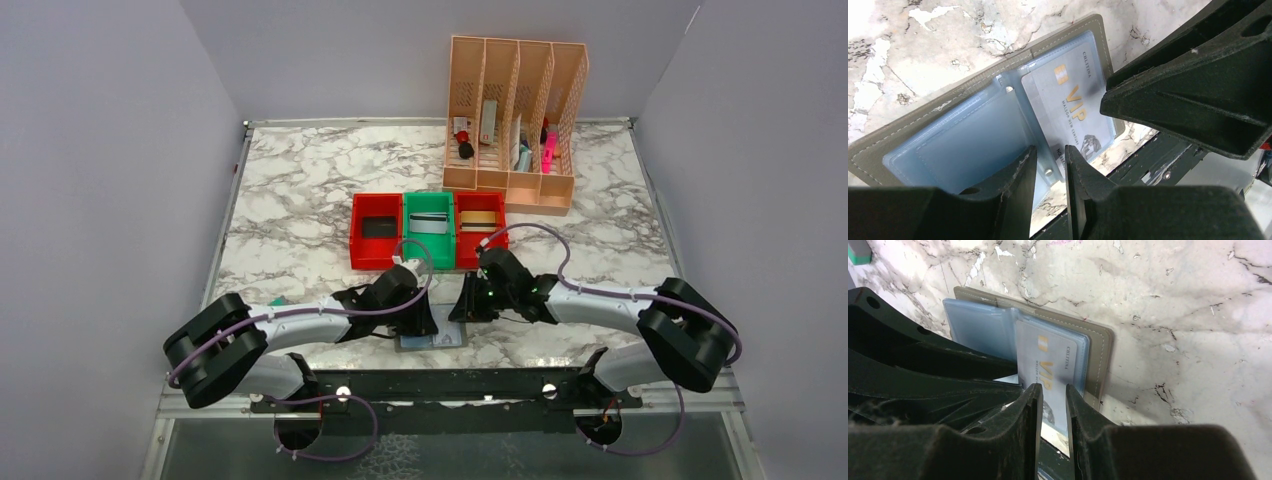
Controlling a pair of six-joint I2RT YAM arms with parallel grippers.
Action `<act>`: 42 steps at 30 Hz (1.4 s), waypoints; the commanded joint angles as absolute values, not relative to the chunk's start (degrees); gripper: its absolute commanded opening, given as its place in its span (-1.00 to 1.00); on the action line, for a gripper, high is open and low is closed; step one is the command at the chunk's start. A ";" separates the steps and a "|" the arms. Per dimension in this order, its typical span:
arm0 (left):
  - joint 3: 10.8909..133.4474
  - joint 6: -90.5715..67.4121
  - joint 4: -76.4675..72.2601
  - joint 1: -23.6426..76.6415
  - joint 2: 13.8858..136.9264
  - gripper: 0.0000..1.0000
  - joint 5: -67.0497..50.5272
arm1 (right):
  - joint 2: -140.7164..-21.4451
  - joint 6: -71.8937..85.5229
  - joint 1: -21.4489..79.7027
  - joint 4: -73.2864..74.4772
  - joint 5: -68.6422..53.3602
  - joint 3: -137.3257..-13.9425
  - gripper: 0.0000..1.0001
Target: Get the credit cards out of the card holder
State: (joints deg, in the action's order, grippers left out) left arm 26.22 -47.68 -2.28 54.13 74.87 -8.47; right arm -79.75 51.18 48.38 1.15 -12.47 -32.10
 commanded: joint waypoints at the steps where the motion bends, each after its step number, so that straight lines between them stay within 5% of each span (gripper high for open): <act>1: 25.49 -47.37 -2.60 54.49 73.71 -0.38 -6.77 | -79.12 49.72 48.78 3.45 -10.63 -33.28 -0.42; 23: 18.09 -56.18 -12.89 54.49 69.42 -0.50 -3.91 | -86.44 52.15 48.78 -2.80 -15.00 -29.03 -0.52; 33: 19.22 -55.88 -15.76 54.41 66.99 -0.31 -9.35 | -85.69 52.85 48.78 -2.56 -13.11 -28.55 -0.54; 42: 19.91 -57.03 -14.83 54.42 67.76 -0.43 -8.72 | -85.57 53.00 48.77 -2.42 -12.89 -28.31 -0.54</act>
